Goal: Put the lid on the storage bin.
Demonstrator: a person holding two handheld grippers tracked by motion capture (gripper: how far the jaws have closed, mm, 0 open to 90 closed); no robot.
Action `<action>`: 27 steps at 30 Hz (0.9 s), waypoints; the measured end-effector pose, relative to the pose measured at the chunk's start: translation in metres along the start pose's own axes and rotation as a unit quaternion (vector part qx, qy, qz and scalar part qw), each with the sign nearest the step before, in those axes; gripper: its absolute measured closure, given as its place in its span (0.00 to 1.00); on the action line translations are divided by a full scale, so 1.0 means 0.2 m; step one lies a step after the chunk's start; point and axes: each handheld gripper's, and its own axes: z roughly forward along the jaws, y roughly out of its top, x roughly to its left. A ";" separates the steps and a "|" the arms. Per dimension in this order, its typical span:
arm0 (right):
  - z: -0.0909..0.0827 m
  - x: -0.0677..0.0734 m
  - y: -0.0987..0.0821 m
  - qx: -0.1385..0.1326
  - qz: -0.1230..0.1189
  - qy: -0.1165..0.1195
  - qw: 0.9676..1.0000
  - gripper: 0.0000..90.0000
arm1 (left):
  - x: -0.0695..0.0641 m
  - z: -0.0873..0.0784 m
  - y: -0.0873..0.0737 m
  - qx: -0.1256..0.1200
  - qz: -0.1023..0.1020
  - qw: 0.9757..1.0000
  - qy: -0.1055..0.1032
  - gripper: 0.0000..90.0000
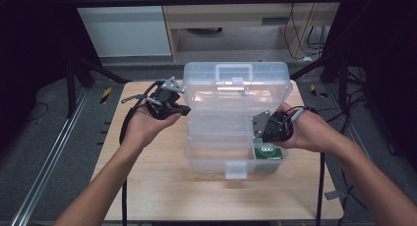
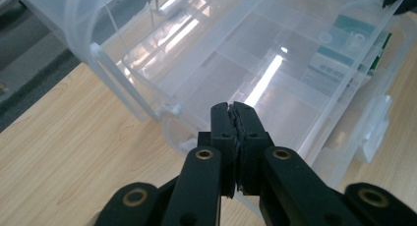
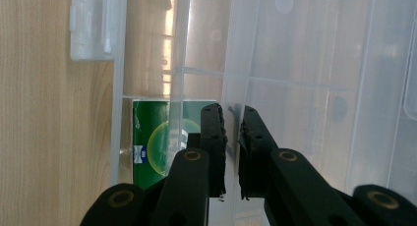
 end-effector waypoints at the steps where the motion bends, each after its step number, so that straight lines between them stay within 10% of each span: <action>1: 0.00 0.00 0.00 0.001 -0.001 -0.001 1.000 0.92 | 0.01 0.00 0.00 -0.002 -0.003 1.000 0.002 0.98; 27: 0.01 0.06 -0.01 0.001 -0.005 -0.002 1.000 0.91 | 0.09 0.02 0.01 -0.012 -0.040 0.999 0.004 0.98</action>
